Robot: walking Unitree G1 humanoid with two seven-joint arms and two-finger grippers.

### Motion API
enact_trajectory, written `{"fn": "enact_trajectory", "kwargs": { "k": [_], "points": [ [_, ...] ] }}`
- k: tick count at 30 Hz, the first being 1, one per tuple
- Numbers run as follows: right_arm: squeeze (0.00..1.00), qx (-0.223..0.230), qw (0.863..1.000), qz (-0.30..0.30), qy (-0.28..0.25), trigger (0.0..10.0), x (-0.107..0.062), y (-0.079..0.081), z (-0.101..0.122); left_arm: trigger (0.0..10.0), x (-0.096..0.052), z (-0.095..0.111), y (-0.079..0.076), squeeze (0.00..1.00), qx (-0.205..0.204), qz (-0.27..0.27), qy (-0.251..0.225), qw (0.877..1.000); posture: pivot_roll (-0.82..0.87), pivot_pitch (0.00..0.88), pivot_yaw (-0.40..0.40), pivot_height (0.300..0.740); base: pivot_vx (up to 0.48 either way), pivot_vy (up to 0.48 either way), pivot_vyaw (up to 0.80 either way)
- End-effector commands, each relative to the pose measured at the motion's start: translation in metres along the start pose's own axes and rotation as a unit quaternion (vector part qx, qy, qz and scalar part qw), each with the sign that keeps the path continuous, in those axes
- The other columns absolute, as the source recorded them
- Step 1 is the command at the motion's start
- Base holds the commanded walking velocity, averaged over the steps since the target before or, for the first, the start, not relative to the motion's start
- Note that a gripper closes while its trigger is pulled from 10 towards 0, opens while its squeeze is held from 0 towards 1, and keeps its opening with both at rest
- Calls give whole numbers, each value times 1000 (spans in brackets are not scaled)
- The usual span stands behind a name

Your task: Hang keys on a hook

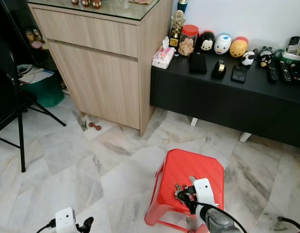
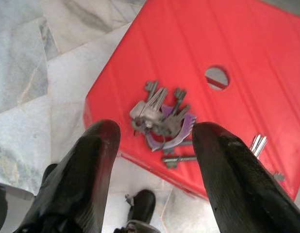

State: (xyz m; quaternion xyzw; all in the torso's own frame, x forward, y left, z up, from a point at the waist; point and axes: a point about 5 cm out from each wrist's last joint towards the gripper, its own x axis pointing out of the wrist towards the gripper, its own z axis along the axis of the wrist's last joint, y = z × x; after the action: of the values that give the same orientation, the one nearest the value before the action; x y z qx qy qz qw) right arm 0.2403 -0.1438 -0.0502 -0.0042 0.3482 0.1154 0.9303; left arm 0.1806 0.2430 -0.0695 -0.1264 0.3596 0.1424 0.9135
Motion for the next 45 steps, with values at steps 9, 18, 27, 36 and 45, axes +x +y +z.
{"fn": "enact_trajectory", "kwargs": {
  "k": [9, 18, 27, 36, 45],
  "points": [
    [0, 5, 1000, -17, 4, 10000, -2, -3, -5, 10000, -3, -12, 2, 0, -1, 2, 23, 1000, 128, 162, -55, 681, 0, 0, 0],
    [0, 10, 1000, -22, -8, 10000, -1, -5, 2, 10000, -5, -15, 6, 0, -1, 5, 29, 1000, 128, 163, -55, 646, 0, 0, 0],
    [0, 18, 999, -16, -23, 10000, 1, -2, 7, 10000, -6, -12, 10, 0, 10, 13, 17, 1000, 127, 162, -54, 646, 0, 0, 0],
    [0, 26, 999, -9, -40, 10000, 1, -2, 13, 10000, 6, 28, -17, 0, 72, -26, -71, 995, 127, 165, -58, 646, 0, 0, 0],
    [0, 50, 997, -9, -58, 10000, 1, -5, 16, 10000, 11, 56, -42, 0, 90, -57, -136, 985, 124, 167, -54, 646, 0, 0, 0]
  ]
}}
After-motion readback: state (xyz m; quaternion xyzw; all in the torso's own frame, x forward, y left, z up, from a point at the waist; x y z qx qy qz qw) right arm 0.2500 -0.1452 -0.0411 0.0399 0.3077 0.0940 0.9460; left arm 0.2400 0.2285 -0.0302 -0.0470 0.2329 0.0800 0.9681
